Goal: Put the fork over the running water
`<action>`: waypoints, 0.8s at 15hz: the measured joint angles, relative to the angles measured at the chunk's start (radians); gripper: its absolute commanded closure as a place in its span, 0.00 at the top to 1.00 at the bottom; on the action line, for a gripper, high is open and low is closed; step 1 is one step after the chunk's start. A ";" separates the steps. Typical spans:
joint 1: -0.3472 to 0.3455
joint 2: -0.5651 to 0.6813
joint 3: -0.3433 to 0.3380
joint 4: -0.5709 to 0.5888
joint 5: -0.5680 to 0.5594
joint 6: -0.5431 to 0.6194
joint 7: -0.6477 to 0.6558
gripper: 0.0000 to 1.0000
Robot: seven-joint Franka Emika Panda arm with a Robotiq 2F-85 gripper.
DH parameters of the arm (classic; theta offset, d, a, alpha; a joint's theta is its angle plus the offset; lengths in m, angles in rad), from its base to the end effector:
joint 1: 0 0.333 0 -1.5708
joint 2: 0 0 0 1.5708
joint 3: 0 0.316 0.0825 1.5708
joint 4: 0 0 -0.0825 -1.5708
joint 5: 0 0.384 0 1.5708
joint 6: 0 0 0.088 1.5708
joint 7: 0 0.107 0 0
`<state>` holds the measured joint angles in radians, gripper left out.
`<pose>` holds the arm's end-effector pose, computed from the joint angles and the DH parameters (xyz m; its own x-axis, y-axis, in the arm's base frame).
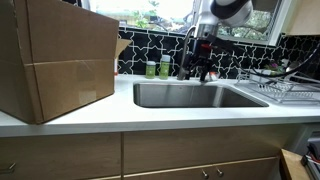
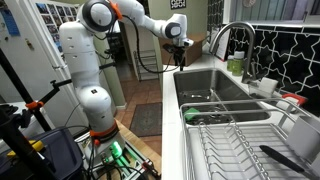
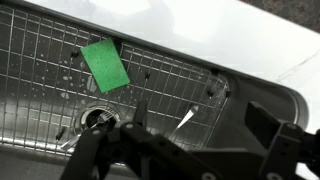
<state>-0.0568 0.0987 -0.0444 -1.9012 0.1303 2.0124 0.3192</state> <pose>0.5841 -0.0510 0.4492 0.8896 -0.4560 -0.0267 -0.4560 -0.8830 -0.1111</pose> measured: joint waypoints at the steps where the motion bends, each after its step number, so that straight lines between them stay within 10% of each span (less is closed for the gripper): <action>1: 0.004 0.063 0.000 0.047 -0.012 0.007 0.036 1.00; 12: 0.034 0.581 -0.059 0.458 -0.100 0.221 0.217 1.00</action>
<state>-0.0229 0.6796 -0.1034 -1.4433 0.0304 2.2336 0.5367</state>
